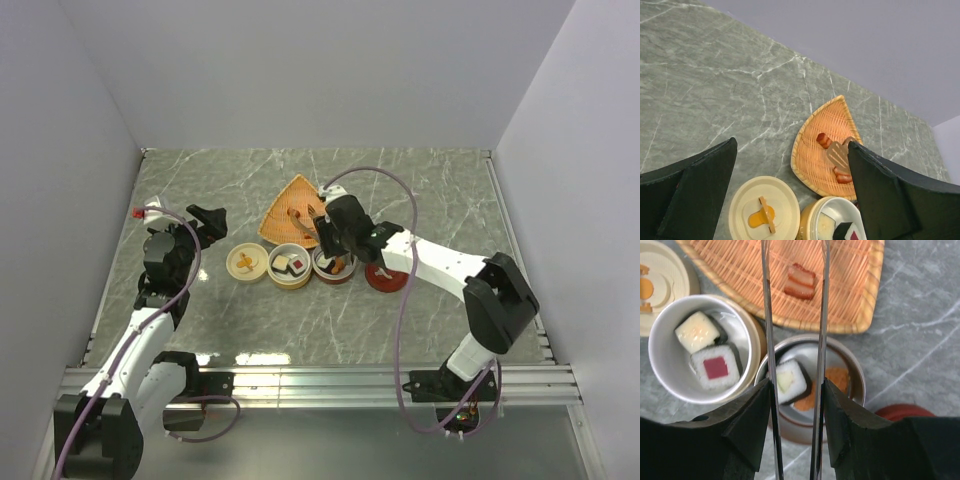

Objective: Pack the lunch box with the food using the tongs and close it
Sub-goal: Pick up the food using the clamp

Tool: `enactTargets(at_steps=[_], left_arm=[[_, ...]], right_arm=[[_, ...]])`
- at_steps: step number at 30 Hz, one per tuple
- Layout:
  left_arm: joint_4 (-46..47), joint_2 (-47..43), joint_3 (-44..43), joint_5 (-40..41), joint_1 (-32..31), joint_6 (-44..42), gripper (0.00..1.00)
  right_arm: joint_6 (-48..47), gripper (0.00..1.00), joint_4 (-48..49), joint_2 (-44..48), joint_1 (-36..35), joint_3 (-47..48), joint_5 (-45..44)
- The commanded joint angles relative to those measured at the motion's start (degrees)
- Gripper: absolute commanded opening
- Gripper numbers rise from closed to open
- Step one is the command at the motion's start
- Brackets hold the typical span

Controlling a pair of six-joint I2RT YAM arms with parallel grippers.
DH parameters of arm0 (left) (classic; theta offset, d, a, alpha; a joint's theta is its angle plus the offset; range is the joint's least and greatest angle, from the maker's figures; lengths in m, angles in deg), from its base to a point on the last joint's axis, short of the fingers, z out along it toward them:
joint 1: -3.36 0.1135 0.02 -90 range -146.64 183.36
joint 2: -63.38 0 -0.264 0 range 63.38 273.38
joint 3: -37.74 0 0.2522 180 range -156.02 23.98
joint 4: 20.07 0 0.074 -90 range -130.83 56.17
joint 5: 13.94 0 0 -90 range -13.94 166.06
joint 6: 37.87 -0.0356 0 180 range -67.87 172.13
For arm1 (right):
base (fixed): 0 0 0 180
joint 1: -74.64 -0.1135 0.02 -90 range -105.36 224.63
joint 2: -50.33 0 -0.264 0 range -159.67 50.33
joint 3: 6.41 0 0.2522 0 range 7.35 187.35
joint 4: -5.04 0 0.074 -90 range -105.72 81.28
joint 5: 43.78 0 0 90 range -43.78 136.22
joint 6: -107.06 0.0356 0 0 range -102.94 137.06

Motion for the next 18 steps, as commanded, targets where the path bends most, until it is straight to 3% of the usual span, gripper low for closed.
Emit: enactTargets(at_steps=[1, 13, 18], left_arm=[[2.89, 0.16, -0.34, -0.53, -0.12, 0.63, 1.00], [3.15, 0.86, -0.60, -0.80, -0.12, 0.63, 0.99], [3.24, 0.86, -0.60, -0.80, -0.12, 0.72, 0.99]], right_arm=[[-2.54, 0.51, 5.03, -1.92, 1.30, 4.57, 2.12], [-4.39, 0.48, 4.68, -8.87, 2.79, 8.79, 3.79], [-4.48, 0.25, 4.77, -8.43, 2.88, 8.44, 3.79]])
